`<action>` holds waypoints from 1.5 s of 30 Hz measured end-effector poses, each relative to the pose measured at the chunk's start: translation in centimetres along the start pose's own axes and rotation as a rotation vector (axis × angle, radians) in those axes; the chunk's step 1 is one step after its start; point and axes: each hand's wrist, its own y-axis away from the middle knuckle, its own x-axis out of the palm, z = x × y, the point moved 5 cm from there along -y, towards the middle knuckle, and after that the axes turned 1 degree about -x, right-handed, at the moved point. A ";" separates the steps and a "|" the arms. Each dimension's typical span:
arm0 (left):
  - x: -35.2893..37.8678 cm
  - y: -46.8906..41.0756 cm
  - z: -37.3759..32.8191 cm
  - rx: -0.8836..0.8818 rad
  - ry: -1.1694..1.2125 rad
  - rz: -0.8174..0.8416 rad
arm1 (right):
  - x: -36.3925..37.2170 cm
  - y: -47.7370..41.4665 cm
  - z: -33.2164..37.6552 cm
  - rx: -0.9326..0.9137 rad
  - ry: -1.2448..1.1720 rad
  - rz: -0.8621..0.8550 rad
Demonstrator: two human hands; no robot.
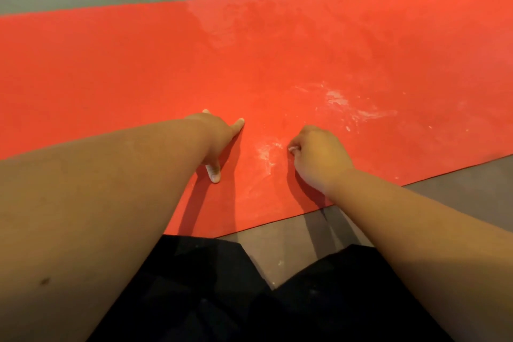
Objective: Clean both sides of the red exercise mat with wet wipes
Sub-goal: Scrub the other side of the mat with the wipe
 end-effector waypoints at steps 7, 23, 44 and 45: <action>-0.4 -0.2 -0.1 -0.013 -0.015 0.026 | 0.0 2.8 0.2 -0.118 0.016 0.095; -0.6 -0.2 -0.1 -0.009 -0.017 0.011 | 0.0 1.1 0.8 -0.067 0.023 0.005; 0.4 1.7 0.4 0.036 0.100 -0.159 | -0.8 5.5 0.4 0.174 -0.425 0.233; 0.0 2.1 -0.2 0.072 0.156 -0.213 | -1.1 5.9 -0.2 0.275 -0.601 0.143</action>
